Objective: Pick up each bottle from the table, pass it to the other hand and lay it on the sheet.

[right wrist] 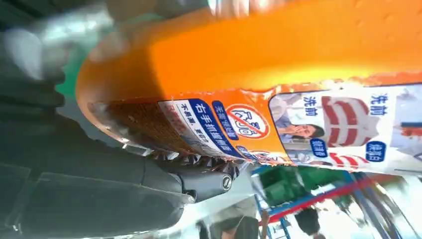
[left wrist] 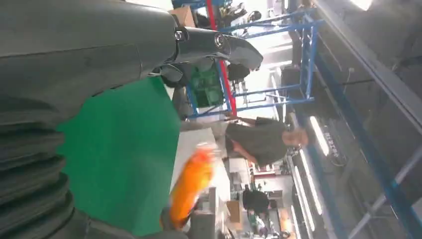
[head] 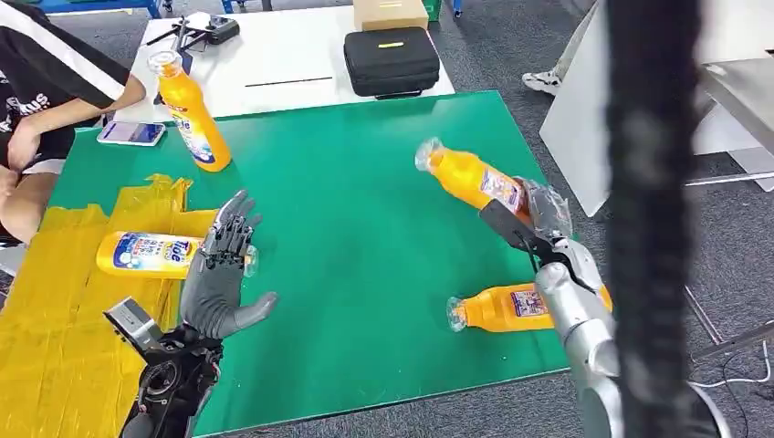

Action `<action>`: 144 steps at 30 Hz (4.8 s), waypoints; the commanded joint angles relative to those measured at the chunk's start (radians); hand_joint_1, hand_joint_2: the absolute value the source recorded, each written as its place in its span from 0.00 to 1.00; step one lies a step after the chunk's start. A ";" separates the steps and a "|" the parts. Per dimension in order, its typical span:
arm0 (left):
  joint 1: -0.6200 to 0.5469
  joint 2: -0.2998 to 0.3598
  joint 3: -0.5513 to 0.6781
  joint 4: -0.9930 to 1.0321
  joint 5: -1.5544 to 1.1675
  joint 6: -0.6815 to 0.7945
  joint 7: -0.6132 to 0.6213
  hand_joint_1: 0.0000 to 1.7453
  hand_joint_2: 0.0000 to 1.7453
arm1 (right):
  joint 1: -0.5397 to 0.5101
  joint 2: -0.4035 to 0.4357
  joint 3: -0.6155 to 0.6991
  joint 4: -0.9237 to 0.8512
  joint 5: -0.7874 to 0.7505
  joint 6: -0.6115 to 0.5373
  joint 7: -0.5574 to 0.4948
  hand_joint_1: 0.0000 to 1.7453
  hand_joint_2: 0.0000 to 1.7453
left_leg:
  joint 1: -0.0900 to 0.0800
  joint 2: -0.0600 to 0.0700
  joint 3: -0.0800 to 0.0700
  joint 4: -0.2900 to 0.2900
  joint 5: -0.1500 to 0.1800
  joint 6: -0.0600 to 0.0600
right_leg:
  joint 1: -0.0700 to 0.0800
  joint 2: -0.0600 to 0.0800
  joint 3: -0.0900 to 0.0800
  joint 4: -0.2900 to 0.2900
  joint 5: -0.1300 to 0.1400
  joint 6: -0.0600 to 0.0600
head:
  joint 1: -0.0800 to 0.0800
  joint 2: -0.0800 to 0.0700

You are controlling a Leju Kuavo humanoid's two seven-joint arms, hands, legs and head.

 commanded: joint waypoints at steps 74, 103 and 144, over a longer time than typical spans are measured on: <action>-0.207 -0.033 -0.127 0.205 0.078 0.182 0.271 0.00 1.00 | 0.043 0.286 0.679 -0.169 -0.636 0.599 -0.093 1.00 1.00 | 0.001 0.002 0.006 0.001 -0.003 -0.003 | 0.001 0.000 0.005 0.001 -0.003 -0.001 | 0.000 0.000; -0.234 -0.038 -0.151 0.185 0.163 0.232 0.259 1.00 1.00 | 0.084 0.275 0.712 -0.171 -0.593 0.525 -0.069 1.00 1.00 | 0.002 -0.001 0.006 0.001 -0.003 -0.004 | 0.002 -0.003 0.006 0.001 -0.004 -0.001 | 0.000 0.000; -0.170 0.078 0.040 0.095 -0.635 0.827 0.184 1.00 1.00 | 0.387 0.093 0.483 -0.826 -0.449 0.333 -0.028 0.00 1.00 | 0.001 0.000 0.005 -0.001 -0.002 -0.003 | 0.001 -0.002 0.005 0.000 -0.003 -0.001 | 0.000 0.000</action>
